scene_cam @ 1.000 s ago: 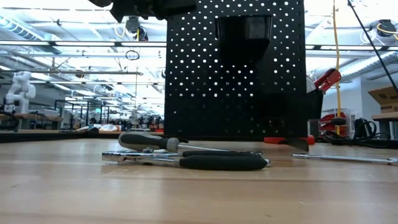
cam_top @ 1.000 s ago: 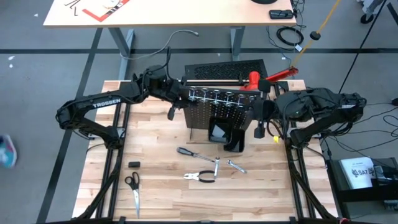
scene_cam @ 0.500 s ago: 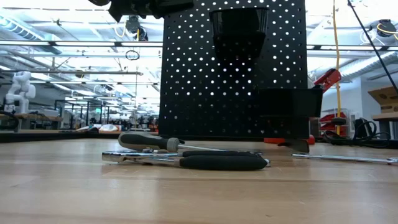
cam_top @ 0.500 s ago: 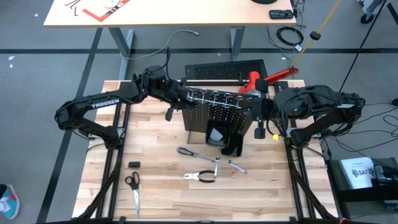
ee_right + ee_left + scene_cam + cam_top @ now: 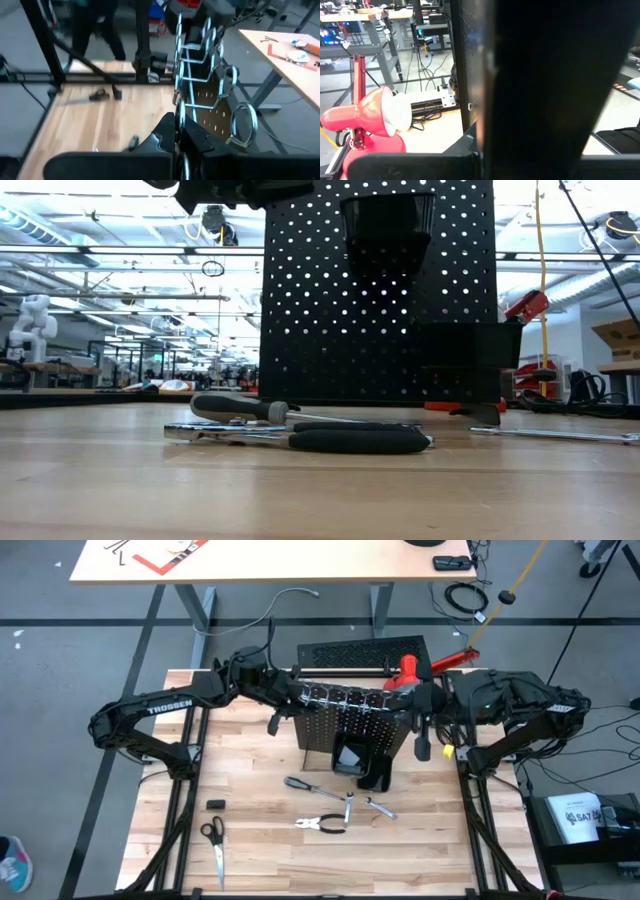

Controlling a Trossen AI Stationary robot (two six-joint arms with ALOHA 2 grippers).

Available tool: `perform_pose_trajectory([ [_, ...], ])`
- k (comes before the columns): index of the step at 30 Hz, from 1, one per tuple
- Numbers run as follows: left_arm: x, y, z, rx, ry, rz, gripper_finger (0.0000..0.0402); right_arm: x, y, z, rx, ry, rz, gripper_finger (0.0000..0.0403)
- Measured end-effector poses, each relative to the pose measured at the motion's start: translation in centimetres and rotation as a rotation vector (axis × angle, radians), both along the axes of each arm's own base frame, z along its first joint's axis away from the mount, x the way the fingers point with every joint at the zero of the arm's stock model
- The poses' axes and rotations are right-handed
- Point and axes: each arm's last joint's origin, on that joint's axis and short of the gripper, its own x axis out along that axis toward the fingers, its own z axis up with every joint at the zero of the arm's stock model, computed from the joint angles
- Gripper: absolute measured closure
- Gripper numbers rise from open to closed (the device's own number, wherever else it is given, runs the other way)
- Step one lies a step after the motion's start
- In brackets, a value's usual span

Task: Hang tools onto peg board
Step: Adjust the pegboard

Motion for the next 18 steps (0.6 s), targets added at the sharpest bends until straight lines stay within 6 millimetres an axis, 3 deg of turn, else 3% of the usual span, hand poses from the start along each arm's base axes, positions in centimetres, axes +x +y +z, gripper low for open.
perform_pose_trajectory([
  [10,-0.01,0.04,0.01,0.009,-0.003,0.001,0.036,0.09,0.04,-0.03,0.117,-0.02,-0.036,0.0403],
  [18,-0.01,0.03,0.0,0.009,-0.004,-0.004,0.036,0.15,0.04,-0.14,0.069,-0.007,-0.022,0.0403],
])
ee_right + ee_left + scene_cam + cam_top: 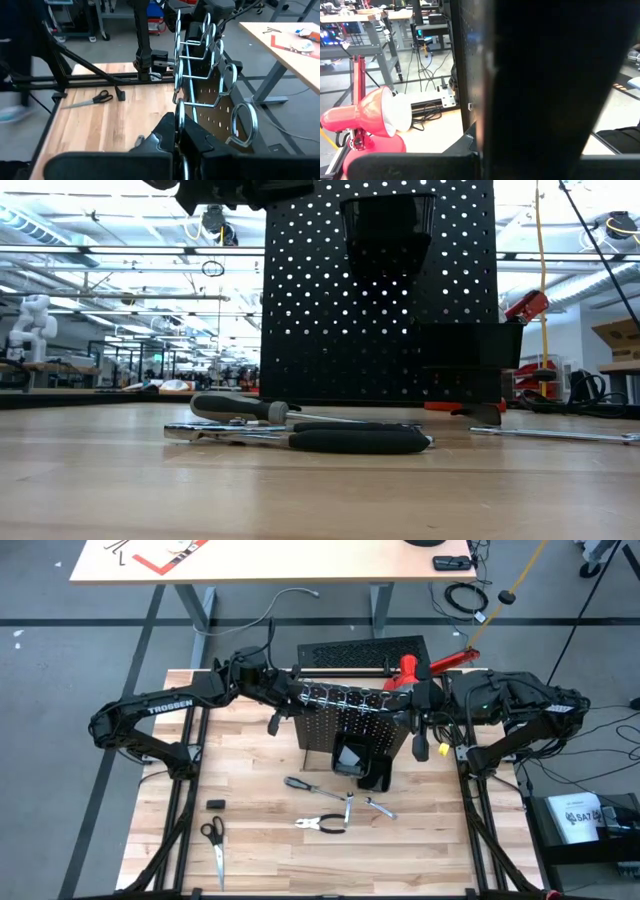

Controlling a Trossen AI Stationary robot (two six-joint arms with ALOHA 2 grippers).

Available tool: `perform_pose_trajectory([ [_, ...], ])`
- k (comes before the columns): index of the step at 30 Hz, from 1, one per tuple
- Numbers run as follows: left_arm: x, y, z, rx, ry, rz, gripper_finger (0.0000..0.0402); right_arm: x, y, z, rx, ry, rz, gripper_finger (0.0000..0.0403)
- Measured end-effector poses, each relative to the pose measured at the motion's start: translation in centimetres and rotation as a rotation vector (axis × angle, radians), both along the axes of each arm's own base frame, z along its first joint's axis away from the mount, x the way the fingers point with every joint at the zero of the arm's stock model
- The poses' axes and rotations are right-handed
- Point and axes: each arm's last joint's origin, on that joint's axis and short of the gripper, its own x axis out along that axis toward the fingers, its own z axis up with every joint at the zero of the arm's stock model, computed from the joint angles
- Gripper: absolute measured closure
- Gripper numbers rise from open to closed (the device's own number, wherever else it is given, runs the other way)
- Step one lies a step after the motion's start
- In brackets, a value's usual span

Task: Hang tools onto peg board
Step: Adjust the pegboard

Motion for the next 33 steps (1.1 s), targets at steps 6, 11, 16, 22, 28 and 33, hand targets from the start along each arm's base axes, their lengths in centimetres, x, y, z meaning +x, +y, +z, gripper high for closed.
perform_pose_trajectory([
  [6,0.0,0.0,0.0,-0.001,-0.002,-0.008,0.036,-0.1,-0.1,-0.3,-0.087,0.04,-0.008,0.0403],
  [11,0.0,0.0,0.1,0.0,-0.005,-0.007,0.036,-0.1,-0.1,-0.4,-0.152,0.061,0.016,0.0403],
  [16,0.0,0.0,0.1,0.0,-0.004,-0.006,0.036,-0.1,-0.1,-0.4,-0.221,0.073,0.043,0.0403],
  [22,0.0,0.0,0.0,-0.001,-0.005,-0.01,0.036,-0.1,-0.2,-0.5,-0.299,0.095,0.06,0.0403],
  [28,0.0,0.0,0.1,-0.002,-0.006,-0.012,0.036,0.0,-0.2,-0.7,-0.315,0.116,0.06,0.0403],
  [33,0.0,0.0,0.1,-0.003,-0.006,-0.011,0.036,0.3,-0.1,-1.3,-0.331,0.171,0.046,0.0403],
])
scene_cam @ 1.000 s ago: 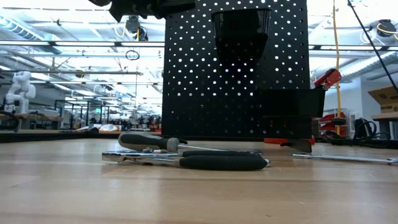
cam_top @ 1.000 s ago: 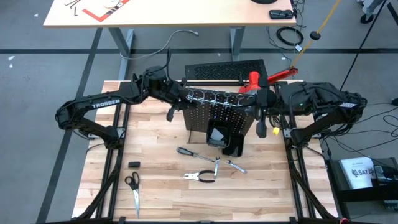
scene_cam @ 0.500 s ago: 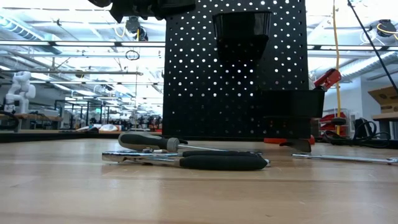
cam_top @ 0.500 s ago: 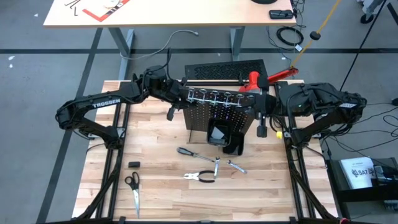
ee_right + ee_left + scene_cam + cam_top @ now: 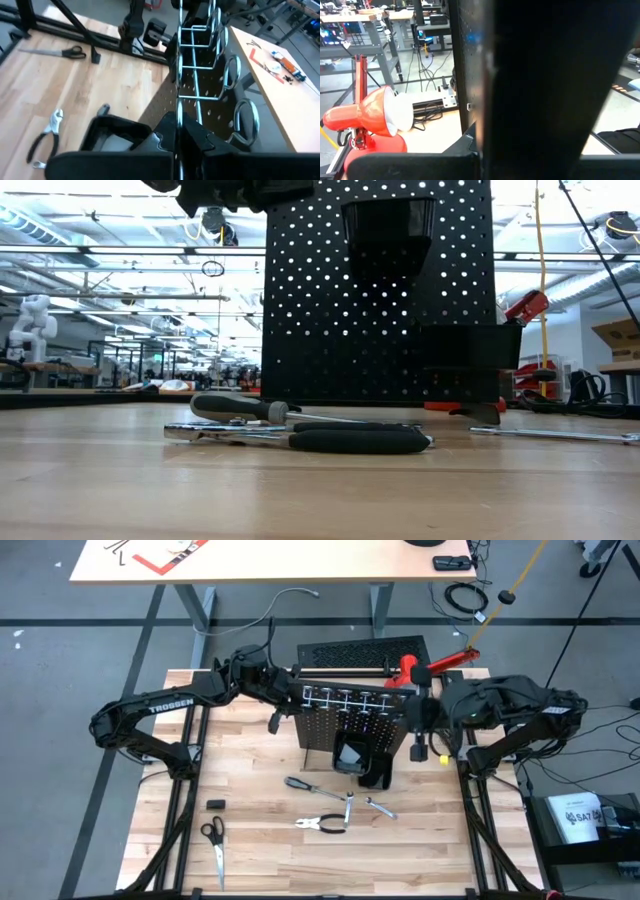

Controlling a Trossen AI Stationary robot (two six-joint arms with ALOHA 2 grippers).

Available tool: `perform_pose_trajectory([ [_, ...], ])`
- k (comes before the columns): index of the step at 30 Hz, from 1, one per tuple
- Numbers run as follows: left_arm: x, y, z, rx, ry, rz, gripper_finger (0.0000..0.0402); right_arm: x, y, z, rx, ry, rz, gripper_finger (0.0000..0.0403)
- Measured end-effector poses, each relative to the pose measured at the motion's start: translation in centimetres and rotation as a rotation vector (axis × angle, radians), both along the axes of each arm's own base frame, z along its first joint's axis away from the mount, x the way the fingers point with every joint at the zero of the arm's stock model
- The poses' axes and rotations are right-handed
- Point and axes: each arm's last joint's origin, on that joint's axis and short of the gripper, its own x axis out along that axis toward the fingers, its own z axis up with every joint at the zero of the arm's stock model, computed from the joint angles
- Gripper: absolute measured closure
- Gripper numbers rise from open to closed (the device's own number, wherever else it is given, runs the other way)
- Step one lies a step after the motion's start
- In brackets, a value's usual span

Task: Hang tools onto peg board
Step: Adjust the pegboard

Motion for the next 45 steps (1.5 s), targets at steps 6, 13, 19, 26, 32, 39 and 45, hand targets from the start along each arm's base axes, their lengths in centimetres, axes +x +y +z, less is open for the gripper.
perform_pose_trajectory([
  [6,0.0,0.0,0.0,0.0,0.0,-0.001,0.036,0.8,0.3,-0.6,-0.062,0.048,-0.005,0.0403],
  [13,0.0,0.0,-0.1,-0.001,0.004,-0.001,0.036,1.8,0.4,-1.3,-0.157,0.109,-0.014,0.0402],
  [19,0.0,0.0,-0.1,0.0,0.004,0.004,0.036,2.0,0.4,-1.9,-0.189,0.163,-0.016,0.0389],
  [26,0.0,0.0,-0.1,0.001,0.004,0.006,0.036,1.9,0.9,-2.1,-0.2,0.182,0.006,0.0341],
  [32,0.0,0.0,0.0,0.001,0.003,0.004,0.036,1.9,1.1,-2.1,-0.187,0.182,0.022,0.0259],
  [39,0.0,0.0,-0.1,0.001,0.003,0.003,0.036,1.9,1.7,-2.1,-0.216,0.178,0.044,0.0182],
  [45,0.0,0.0,0.0,0.002,0.002,0.002,0.036,1.8,2.4,-2.2,-0.326,0.19,0.031,0.0172],
])
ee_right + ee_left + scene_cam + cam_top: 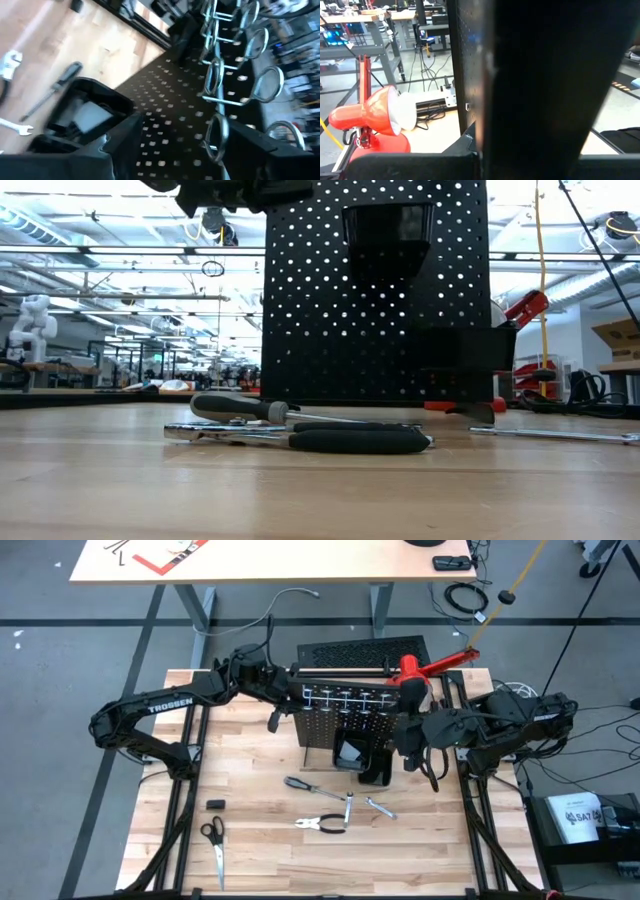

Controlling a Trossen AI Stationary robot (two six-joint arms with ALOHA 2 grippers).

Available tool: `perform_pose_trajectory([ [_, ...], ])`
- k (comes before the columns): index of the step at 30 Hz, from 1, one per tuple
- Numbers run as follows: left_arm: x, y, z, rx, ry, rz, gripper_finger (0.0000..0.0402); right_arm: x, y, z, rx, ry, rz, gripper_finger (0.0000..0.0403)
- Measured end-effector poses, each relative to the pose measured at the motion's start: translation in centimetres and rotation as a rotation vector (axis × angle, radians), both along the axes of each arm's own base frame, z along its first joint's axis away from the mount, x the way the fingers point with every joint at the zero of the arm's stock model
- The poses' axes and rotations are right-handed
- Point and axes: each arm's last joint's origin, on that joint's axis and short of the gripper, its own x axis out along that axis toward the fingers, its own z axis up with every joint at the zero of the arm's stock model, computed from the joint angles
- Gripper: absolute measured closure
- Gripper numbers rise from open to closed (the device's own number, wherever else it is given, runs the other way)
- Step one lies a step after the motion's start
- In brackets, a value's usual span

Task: Hang tools onto peg board
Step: Adjust the pegboard

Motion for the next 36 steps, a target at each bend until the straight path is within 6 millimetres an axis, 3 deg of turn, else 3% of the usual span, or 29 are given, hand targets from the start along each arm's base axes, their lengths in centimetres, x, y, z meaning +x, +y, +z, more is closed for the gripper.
perform_pose_trajectory([
  [10,0.0,-0.1,0.0,-0.005,-0.002,-0.014,0.036,-0.1,0.6,0.3,-0.134,-0.002,0.004,0.0181],
  [20,0.0,-0.1,0.0,-0.004,-0.003,-0.011,0.036,-0.3,0.9,0.2,-0.154,0.017,0.026,0.0181],
  [36,0.0,-0.1,0.0,-0.003,-0.003,-0.004,0.036,-1.1,3.8,0.6,-0.181,-0.019,0.16,0.0181],
])
